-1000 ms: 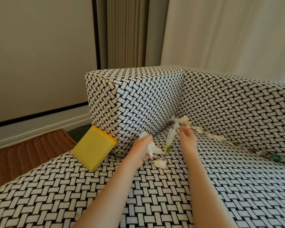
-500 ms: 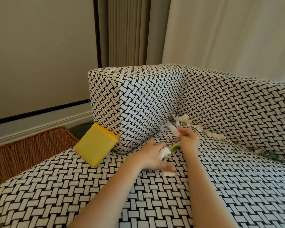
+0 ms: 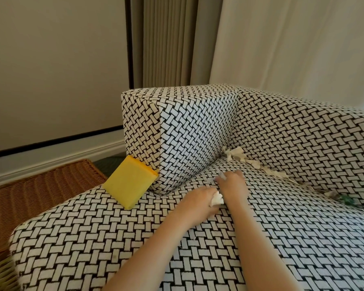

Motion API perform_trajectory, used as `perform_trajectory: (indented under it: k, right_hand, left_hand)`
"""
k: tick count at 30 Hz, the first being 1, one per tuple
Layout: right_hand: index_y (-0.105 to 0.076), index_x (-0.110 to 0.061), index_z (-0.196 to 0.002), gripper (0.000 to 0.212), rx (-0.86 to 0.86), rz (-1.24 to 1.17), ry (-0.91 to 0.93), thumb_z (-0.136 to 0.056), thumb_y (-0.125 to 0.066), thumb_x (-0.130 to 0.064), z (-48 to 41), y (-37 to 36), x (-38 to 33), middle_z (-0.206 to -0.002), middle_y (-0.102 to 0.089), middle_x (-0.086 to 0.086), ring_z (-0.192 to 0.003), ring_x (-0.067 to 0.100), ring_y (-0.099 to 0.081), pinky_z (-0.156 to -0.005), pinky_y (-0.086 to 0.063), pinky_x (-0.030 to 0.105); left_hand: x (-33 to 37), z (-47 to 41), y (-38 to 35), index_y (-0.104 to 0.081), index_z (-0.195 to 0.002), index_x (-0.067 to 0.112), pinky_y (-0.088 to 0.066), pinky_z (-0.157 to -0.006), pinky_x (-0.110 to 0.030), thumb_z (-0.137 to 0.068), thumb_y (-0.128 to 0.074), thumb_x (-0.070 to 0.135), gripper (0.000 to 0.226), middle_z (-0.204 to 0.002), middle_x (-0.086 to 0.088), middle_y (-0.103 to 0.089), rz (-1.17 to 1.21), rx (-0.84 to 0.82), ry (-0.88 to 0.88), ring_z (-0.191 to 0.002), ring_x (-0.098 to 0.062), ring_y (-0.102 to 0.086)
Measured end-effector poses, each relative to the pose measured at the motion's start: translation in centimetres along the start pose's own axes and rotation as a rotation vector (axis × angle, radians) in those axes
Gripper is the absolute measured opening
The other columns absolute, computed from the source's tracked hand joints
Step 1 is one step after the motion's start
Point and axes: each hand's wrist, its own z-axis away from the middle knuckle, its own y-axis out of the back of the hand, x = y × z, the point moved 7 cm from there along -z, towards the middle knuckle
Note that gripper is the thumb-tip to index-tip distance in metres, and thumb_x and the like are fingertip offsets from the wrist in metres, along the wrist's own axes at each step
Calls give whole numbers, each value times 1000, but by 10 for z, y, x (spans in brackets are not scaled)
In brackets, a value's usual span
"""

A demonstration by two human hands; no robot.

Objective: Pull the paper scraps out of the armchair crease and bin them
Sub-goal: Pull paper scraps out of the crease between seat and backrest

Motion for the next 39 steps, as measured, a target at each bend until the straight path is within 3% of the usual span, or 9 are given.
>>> perform_trajectory:
  k: [5, 10, 14, 16, 20, 25, 28, 33, 39]
  right_hand:
    - [-66, -3, -98, 20, 25, -163, -78, -93, -50, -15, 6, 10, 10, -96, -64, 8, -72, 16, -51, -53, -36, 21]
    - [-63, -6, -99, 17, -9, -435, -132, -93, -49, -13, 14, 17, 21, -86, -62, 1, -60, 5, -46, -50, -34, 16]
    - [-62, -7, -108, 22, -1, -398, -50, -95, -48, -17, 19, 20, 15, -94, -61, 5, -65, 7, -49, -56, -38, 17]
    - [-58, -10, -121, 30, -10, -324, -5, -95, -49, -20, 21, 21, 11, -117, -54, 9, -87, 12, -53, -75, -43, 21]
    - [-56, -12, -125, 38, -86, -18, 67, -92, -53, -30, 22, 10, 0, -128, -49, 9, -116, 23, -46, -98, -40, 35]
    - [-62, -4, -107, 22, -70, 96, 58, -94, -47, -14, 29, 12, -7, -110, -61, 11, -102, 23, -54, -90, -45, 33]
    - [-58, -5, -113, 24, -97, -153, -3, -95, -45, -14, 40, 13, -7, -111, -59, 9, -91, 18, -56, -77, -47, 29]
    - [-50, -8, -103, 14, -316, -671, -58, -99, -37, -11, 65, 9, -30, -91, -65, 4, -69, 5, -57, -56, -43, 15]
    - [-58, -10, -103, 25, -291, -716, -111, -96, -35, -5, 82, 0, -47, -75, -55, -1, -59, 9, -44, -52, -35, 20]
  left_hand:
    - [-29, -3, 10, -50, -118, 26, -35, -42, -15, -97, -40, 15, 25, -76, 0, -49, 512, -58, 222, -54, -9, -41]
    - [-47, 9, 18, -60, -89, 28, -43, -72, -29, -95, -46, 31, 15, -95, -5, -57, 692, -13, 297, -79, -17, -49]
    - [-32, 13, 11, -56, -112, 20, -44, -67, -23, -82, -62, 45, 39, -94, 1, -59, 404, -172, 220, -75, -10, -51]
    - [-24, 12, 8, -51, -120, 18, -44, -77, -26, -73, -70, 50, 60, -107, 1, -56, 154, -171, 181, -90, -12, -52]
    - [-14, 12, 9, -51, -90, 20, -33, -66, -27, -81, -66, 42, 28, -93, -1, -54, 44, -15, 129, -84, -15, -45]
    - [-23, 18, 14, -57, -111, 14, -40, -67, -26, -89, -56, 23, 24, -94, -1, -55, 220, 75, 216, -82, -16, -50]
    - [-34, 23, 22, -56, -117, 13, -35, -54, -19, -92, -51, 21, 27, -83, 2, -52, 426, 154, 293, -67, -9, -47]
    - [-47, 34, 28, -52, -73, 18, -35, -54, -22, -92, -49, 19, 19, -67, 3, -48, 773, 262, 479, -58, -9, -44]
    - [-54, 44, 20, -51, -77, 12, -42, -60, -26, -84, -50, 8, 8, -75, -7, -53, 1112, 276, 640, -66, -20, -51]
